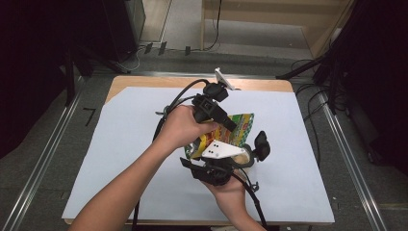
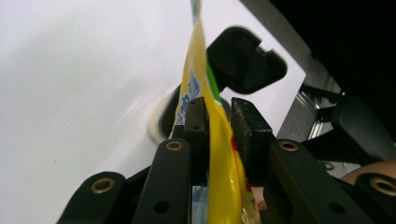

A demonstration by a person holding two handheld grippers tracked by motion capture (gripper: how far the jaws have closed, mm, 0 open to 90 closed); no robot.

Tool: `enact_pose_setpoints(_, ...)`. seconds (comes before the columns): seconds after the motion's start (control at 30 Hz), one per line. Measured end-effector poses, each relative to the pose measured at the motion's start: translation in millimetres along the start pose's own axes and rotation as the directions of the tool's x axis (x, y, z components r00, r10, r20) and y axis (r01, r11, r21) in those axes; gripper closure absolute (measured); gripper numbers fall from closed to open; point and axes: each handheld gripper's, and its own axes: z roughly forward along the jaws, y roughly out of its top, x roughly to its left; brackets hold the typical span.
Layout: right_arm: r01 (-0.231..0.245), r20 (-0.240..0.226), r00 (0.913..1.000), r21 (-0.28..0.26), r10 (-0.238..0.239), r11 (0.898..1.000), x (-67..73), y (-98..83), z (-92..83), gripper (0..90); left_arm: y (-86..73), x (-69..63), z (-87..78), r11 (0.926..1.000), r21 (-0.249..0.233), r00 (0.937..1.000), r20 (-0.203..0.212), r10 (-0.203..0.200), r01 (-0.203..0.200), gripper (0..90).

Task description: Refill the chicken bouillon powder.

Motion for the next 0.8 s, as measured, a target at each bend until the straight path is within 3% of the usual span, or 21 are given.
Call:
enact_pose_setpoints(0.13, 0.023, 0.015, 0.9996, -0.009, -0.023, 1.000, 3.0, 0.0, -0.9, 68.4, 0.0, -0.6, -1.5, 0.9999, -0.014, 1.0000, 0.006, 0.003, -0.003, 77.5)
enact_pose_setpoints(0.8, 0.026, 0.013, 0.9996, 0.009, -0.026, 1.000, 1.5, -2.8, 0.9, 68.9, -4.0, 1.8, 1.5, 0.9999, -0.016, 1.0000, 0.004, 0.000, 0.000, 77.4)
